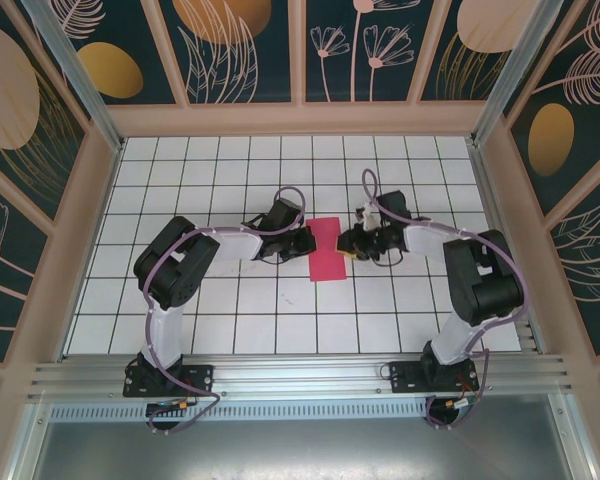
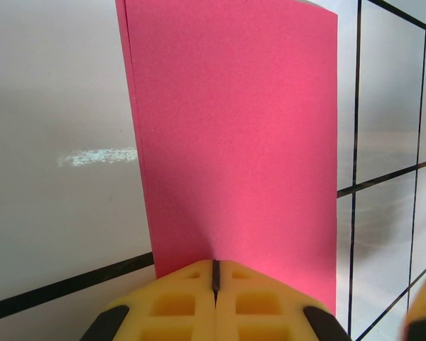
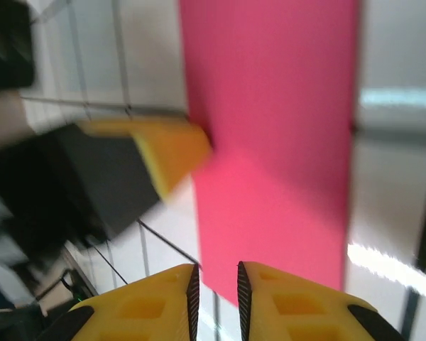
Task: Fold a paper plane with a square sheet of paper (pick it up from the middle)
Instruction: Fold the square sheet of paper in half at the center of the table.
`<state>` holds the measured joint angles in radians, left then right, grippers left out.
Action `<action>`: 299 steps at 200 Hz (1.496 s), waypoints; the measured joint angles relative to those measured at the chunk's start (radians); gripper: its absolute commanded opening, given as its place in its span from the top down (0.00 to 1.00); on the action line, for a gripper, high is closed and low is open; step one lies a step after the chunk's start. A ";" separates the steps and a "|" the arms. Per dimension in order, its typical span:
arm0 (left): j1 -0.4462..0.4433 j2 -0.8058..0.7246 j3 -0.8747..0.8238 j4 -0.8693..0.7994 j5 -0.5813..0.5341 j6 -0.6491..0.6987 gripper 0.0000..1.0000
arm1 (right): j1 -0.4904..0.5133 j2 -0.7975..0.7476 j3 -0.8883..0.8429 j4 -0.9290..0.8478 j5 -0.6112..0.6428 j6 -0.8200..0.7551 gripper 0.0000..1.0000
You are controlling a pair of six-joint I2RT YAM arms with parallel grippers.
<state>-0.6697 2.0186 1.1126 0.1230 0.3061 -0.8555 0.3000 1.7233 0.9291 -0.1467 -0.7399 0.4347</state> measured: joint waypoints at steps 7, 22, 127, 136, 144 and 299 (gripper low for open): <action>0.000 0.000 0.000 0.000 0.000 0.000 0.94 | -0.003 0.032 0.058 0.001 0.001 -0.008 0.76; 0.000 0.000 0.000 0.000 0.000 0.000 0.94 | -0.007 0.107 0.167 0.007 0.003 -0.014 0.76; 0.000 0.000 0.000 -0.001 -0.001 0.003 0.94 | -0.016 0.389 0.376 -0.015 0.044 0.002 0.76; 0.000 0.000 0.000 -0.001 0.000 0.004 0.94 | -0.016 0.389 0.376 -0.014 0.042 0.006 0.76; 0.000 0.000 0.000 -0.001 -0.001 0.005 0.94 | -0.016 0.389 0.375 -0.014 0.040 0.009 0.76; 0.000 -0.001 0.000 -0.001 -0.001 0.011 0.92 | -0.012 0.401 0.420 -0.061 0.096 -0.014 0.73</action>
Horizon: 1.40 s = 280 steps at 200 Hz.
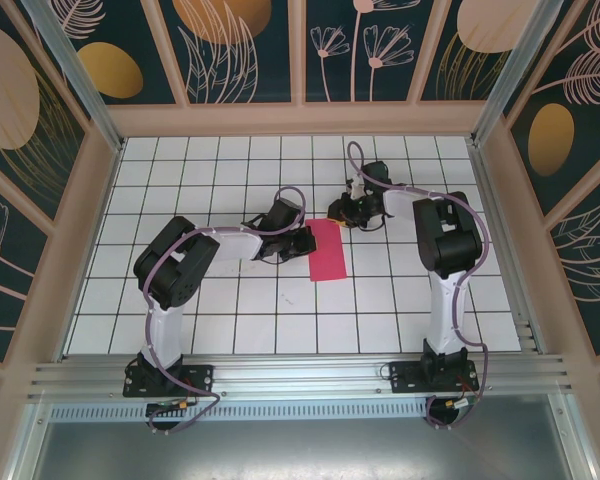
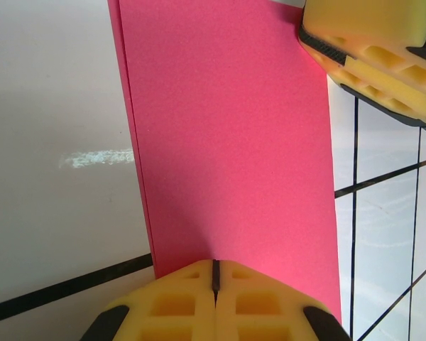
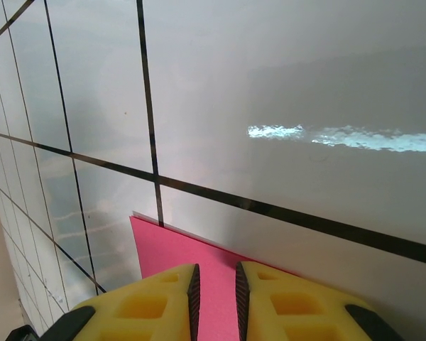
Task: Fold a paper plane with a square sheet of paper (pick it up from the middle)
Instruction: Fold the square sheet of paper in half at the center of the table.
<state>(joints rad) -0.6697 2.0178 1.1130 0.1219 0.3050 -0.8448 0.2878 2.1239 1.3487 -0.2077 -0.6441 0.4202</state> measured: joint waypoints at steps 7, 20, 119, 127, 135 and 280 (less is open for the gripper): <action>0.000 -0.001 0.000 0.000 0.000 0.000 0.90 | 0.002 -0.001 0.003 -0.006 0.005 -0.004 0.71; 0.000 -0.002 0.000 -0.001 -0.001 0.000 0.87 | 0.010 -0.014 0.004 -0.024 0.026 -0.020 0.68; 0.002 -0.283 -0.096 -0.006 -0.072 -0.073 0.60 | 0.132 -0.365 -0.316 -0.068 0.241 -0.044 0.59; 0.002 -0.297 -0.127 0.012 -0.082 -0.082 0.60 | 0.155 -0.365 -0.331 -0.069 0.260 -0.042 0.59; 0.002 -0.303 -0.158 0.021 -0.089 -0.092 0.60 | 0.173 -0.365 -0.343 -0.071 0.277 -0.040 0.59; 0.004 -0.309 -0.286 0.144 -0.083 -0.182 0.56 | 0.211 -0.371 -0.389 -0.058 0.355 -0.010 0.62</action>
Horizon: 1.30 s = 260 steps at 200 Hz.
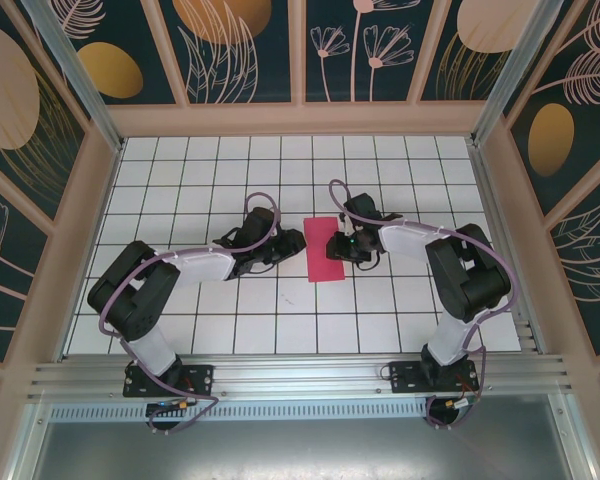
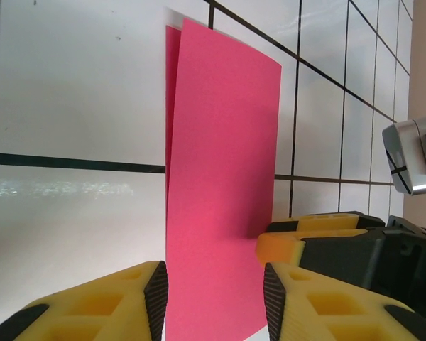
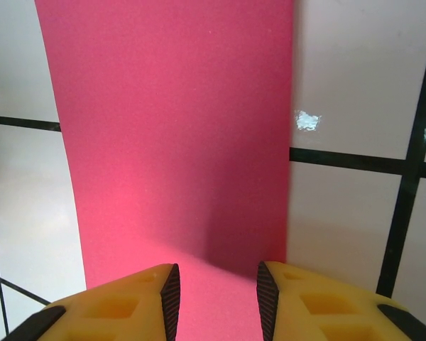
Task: Fold a paper plane with a square sheet of paper (pick it up from the middle)
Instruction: Fold the square sheet of paper in half at the center of the table.
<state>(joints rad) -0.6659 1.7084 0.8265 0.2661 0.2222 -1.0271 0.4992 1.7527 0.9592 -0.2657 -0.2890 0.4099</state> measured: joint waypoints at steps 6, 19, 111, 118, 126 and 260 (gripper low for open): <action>0.000 0.005 0.000 0.004 0.003 0.000 0.56 | 0.000 0.000 0.000 0.001 -0.001 0.000 0.62; 0.000 0.017 0.000 0.007 0.005 0.000 0.56 | -0.003 -0.003 -0.005 0.009 -0.012 0.008 0.62; 0.000 0.070 0.006 0.008 0.012 0.000 0.56 | -0.053 -0.052 -0.016 0.045 -0.080 0.023 0.62; 0.000 0.072 0.006 0.008 0.013 0.000 0.55 | -0.054 -0.048 -0.015 0.046 -0.080 0.023 0.62; 0.000 0.072 0.006 0.008 0.014 0.000 0.55 | -0.054 -0.043 -0.014 0.047 -0.080 0.023 0.62; 0.000 0.100 0.039 0.014 0.033 0.002 0.55 | -0.085 0.015 -0.033 0.093 -0.136 0.027 0.62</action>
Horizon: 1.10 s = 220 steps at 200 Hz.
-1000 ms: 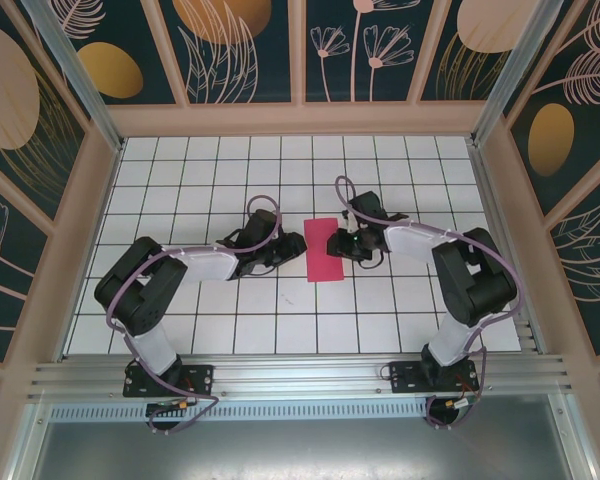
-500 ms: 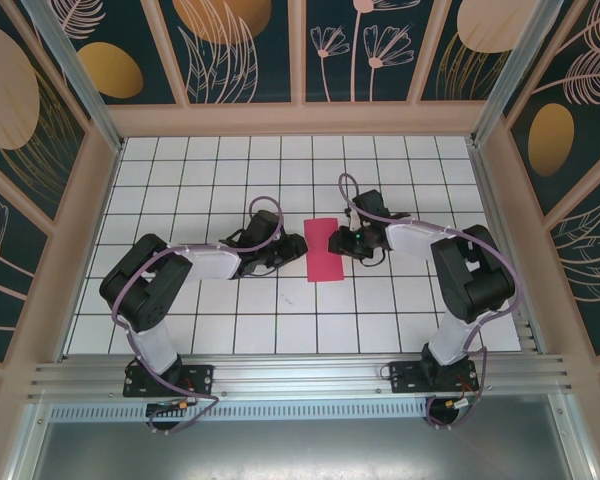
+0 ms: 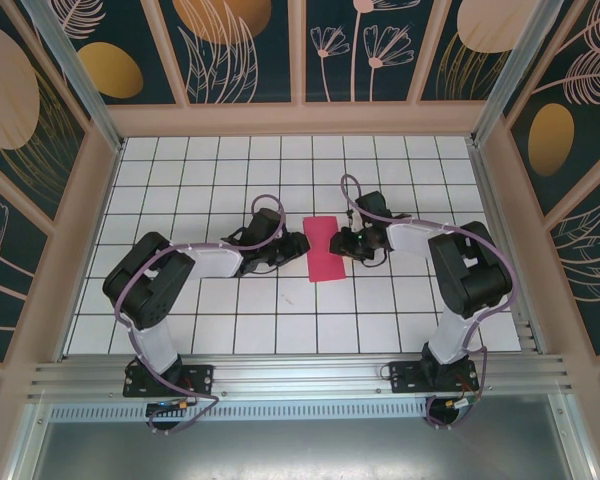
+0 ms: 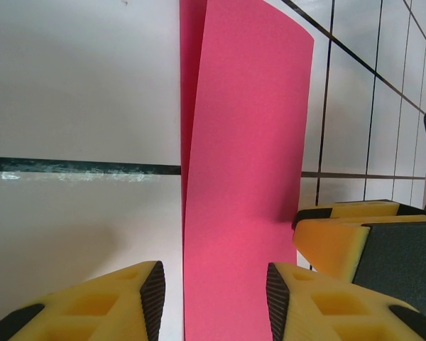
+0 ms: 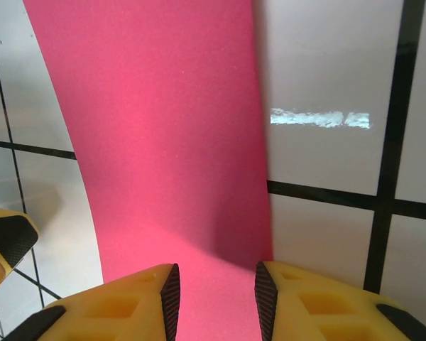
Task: Fold a paper plane with a square sheet of paper (pick it up from the middle)
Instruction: Fold the square sheet of paper in half at the center of the table.
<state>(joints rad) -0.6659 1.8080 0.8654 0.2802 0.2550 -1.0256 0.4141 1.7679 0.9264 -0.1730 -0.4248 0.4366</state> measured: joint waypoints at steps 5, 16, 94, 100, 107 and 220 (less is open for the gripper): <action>0.000 0.004 0.003 0.000 0.003 0.000 0.55 | -0.004 0.000 -0.003 0.008 -0.009 0.005 0.62; 0.000 0.011 0.006 0.000 0.007 0.000 0.55 | -0.012 0.000 -0.011 0.020 -0.027 0.012 0.62; 0.000 0.033 0.018 0.000 0.024 0.000 0.55 | -0.031 0.000 0.001 0.040 -0.093 0.021 0.62; 0.000 0.033 0.018 0.000 0.022 0.000 0.55 | -0.031 0.000 0.011 0.038 -0.093 0.019 0.62; 0.000 0.033 0.018 0.000 0.020 0.000 0.55 | -0.031 0.000 0.023 0.037 -0.093 0.017 0.62; 0.000 0.033 0.028 -0.003 0.006 0.000 0.55 | -0.041 0.058 0.074 0.034 -0.069 0.006 0.63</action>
<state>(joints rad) -0.6659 1.8412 0.8936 0.2775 0.2607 -1.0260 0.3729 1.8259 1.0000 -0.1390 -0.4942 0.4431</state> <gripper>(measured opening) 0.451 0.375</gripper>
